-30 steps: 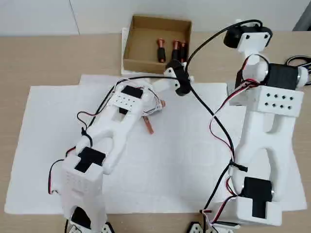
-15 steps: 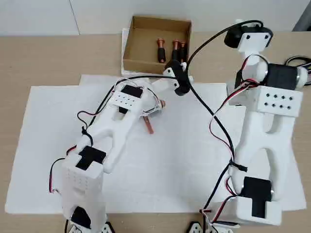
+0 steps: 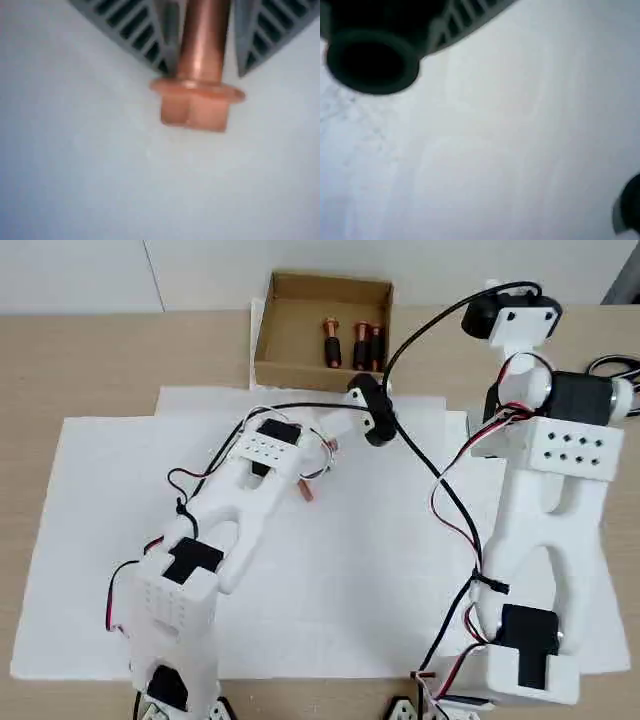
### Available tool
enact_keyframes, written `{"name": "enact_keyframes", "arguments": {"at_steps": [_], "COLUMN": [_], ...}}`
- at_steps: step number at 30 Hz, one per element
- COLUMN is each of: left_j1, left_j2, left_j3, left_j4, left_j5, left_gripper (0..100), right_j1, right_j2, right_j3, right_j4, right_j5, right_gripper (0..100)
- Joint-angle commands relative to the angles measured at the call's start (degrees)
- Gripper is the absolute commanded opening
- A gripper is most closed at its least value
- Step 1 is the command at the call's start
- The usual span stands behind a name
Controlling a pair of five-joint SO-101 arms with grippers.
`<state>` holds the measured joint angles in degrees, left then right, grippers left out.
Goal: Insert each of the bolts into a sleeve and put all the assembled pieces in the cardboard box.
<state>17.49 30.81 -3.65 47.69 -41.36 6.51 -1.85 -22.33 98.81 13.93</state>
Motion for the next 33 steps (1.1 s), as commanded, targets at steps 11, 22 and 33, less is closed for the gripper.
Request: {"name": "enact_keyframes", "arguments": {"at_steps": [11, 22, 33], "left_j1": [2.7, 3.5, 1.8], "left_j2": [-5.1, -8.2, -9.3], "left_j3": [-7.7, -16.2, -21.1], "left_j4": [9.8, 17.0, 22.2], "left_j5": [1.1, 9.9, 14.1], "left_gripper": [5, 5, 1], "right_j1": [0.2, 0.1, 0.1], "right_j2": [-3.3, -3.3, -3.3], "right_j3": [-2.8, -2.8, -2.8], "right_j4": [-0.1, -0.1, -0.1], "right_j5": [-0.6, -0.6, -0.6], "right_gripper": [0.3, 0.3, 0.3]}}
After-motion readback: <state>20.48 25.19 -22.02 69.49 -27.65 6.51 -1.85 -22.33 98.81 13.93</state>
